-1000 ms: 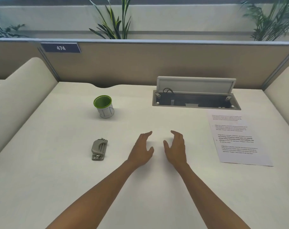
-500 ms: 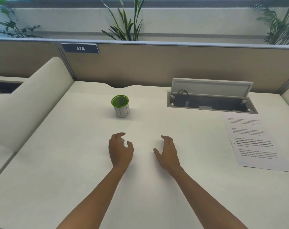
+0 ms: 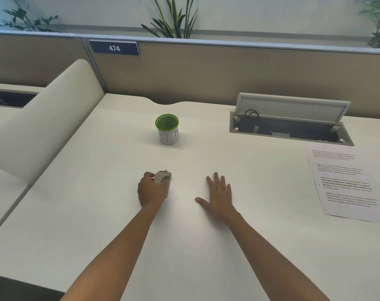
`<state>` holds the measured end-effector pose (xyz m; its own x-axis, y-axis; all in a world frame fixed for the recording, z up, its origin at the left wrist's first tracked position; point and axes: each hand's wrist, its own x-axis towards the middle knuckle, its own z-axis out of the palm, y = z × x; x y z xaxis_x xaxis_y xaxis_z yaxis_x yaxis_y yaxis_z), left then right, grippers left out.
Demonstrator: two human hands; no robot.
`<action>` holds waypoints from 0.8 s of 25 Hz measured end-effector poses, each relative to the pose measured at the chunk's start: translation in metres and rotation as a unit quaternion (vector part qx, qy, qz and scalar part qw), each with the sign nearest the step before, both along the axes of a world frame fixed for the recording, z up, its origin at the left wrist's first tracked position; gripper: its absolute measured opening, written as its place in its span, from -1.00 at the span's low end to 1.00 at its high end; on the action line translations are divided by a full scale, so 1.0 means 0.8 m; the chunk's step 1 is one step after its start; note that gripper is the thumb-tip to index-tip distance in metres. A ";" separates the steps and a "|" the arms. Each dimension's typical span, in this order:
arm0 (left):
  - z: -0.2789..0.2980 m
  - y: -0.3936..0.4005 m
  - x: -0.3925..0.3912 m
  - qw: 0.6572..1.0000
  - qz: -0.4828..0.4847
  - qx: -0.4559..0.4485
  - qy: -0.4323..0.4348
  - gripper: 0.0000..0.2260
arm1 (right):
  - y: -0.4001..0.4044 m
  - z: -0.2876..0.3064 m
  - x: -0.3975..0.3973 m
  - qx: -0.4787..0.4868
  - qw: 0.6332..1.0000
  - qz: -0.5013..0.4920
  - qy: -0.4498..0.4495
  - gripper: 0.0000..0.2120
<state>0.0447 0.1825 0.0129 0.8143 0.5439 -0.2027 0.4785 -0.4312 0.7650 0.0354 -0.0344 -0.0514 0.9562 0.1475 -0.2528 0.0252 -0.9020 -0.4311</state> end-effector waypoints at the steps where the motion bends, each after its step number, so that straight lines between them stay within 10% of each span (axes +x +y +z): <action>1: 0.002 0.001 0.001 1.000 -0.002 -0.001 -0.006 -0.67 | 0.000 0.000 0.000 -0.004 1.000 0.003 0.001 -0.11; 20: -0.003 0.073 0.003 0.984 0.029 -0.175 -0.018 -0.80 | -0.001 0.007 0.002 -0.015 0.999 0.014 0.035 -0.11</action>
<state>0.0467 0.2413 0.0102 0.7940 0.4922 -0.3568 0.4637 -0.1108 0.8790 0.0367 -0.0348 -0.0454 0.9316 0.1658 -0.3236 0.0219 -0.9140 -0.4052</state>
